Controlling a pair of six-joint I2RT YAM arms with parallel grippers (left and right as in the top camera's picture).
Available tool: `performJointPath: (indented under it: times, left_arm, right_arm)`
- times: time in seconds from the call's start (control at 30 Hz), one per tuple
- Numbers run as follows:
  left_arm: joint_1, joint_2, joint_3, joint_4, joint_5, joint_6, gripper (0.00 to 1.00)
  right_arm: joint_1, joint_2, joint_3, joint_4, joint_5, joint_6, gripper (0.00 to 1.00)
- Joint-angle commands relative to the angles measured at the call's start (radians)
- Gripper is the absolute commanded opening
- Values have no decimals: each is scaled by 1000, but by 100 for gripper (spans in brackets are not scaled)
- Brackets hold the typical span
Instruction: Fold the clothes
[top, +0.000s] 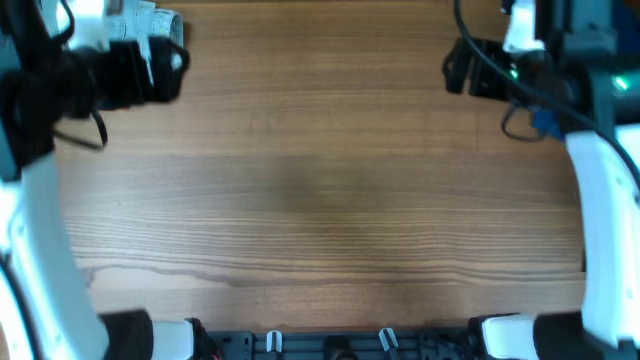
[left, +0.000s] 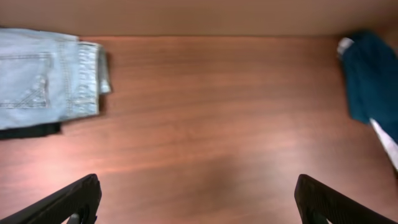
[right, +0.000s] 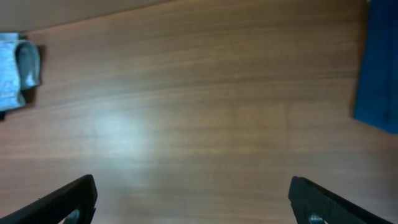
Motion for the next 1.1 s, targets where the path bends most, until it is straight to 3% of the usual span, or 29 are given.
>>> performJointPath:
  times: [0.0,0.23,0.47,0.73,1.07]
  left_arm:
    - [-50,-98,-1,-53,-15,9,100]
    - [-59,-311,-3,-181,-72,7,100]
    - [-59,-631,-148,-180,-69,-43,100]
    - [-59,-1034,-484,-112,-154,-135,100]
    - [-59,-1424,-948,136,-158,-238,100]
  right_arm:
    - [-2,-26,4,-42,-8,-18,100]
    - [-2,-69,2,-60,-25,-15,100]
    - [-2,-90,-68,-55,-42,13,100]
    - [-2,-238,-280,146,-57,35,100]
    - [-2,-393,-536,353,-60,90,99]
